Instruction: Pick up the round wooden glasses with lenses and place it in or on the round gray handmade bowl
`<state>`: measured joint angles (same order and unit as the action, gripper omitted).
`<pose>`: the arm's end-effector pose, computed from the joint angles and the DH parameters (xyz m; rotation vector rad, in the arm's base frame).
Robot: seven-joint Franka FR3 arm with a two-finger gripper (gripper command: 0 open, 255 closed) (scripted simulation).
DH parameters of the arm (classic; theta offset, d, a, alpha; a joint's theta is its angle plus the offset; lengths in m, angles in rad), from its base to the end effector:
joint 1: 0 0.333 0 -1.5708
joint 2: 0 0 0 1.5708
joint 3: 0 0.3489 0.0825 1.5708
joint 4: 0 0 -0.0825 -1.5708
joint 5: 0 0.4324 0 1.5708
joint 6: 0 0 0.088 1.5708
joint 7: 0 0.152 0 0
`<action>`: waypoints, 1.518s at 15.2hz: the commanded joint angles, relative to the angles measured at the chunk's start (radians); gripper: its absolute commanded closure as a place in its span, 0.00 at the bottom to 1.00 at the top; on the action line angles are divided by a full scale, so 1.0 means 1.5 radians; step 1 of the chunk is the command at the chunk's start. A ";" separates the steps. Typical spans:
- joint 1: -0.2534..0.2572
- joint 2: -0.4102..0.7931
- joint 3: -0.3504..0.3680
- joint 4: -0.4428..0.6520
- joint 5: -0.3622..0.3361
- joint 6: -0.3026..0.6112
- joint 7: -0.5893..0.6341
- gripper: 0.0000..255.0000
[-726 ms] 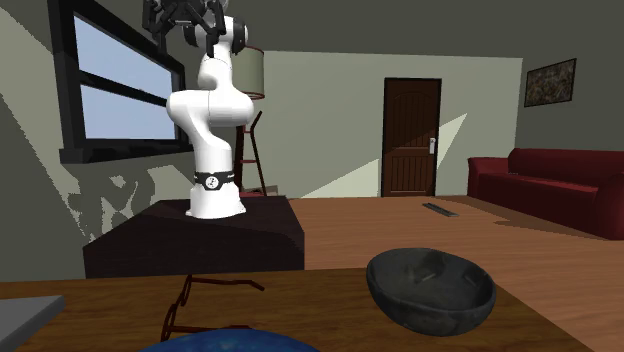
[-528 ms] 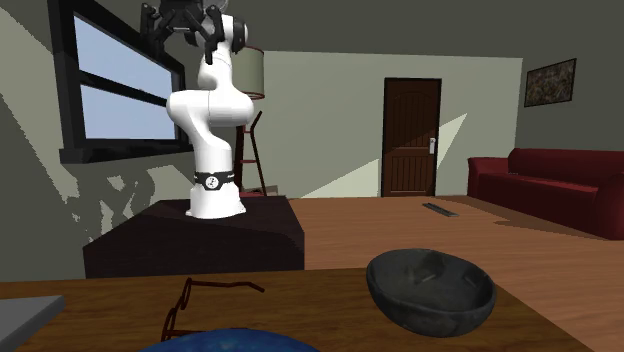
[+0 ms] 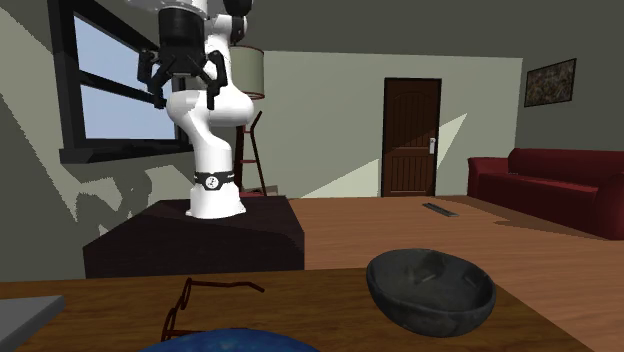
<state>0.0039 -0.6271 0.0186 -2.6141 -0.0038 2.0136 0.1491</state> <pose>0.3828 0.0078 0.4149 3.1228 -0.2008 0.0432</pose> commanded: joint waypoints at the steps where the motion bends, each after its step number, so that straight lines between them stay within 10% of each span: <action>1: 0.001 0.033 -0.001 -0.018 -0.002 0.062 -0.006 0.00; 23: 0.013 0.630 -0.007 0.096 -0.059 0.628 -0.008 0.00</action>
<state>0.0246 0.2730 0.0112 -2.4883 -0.0869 2.9231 0.1399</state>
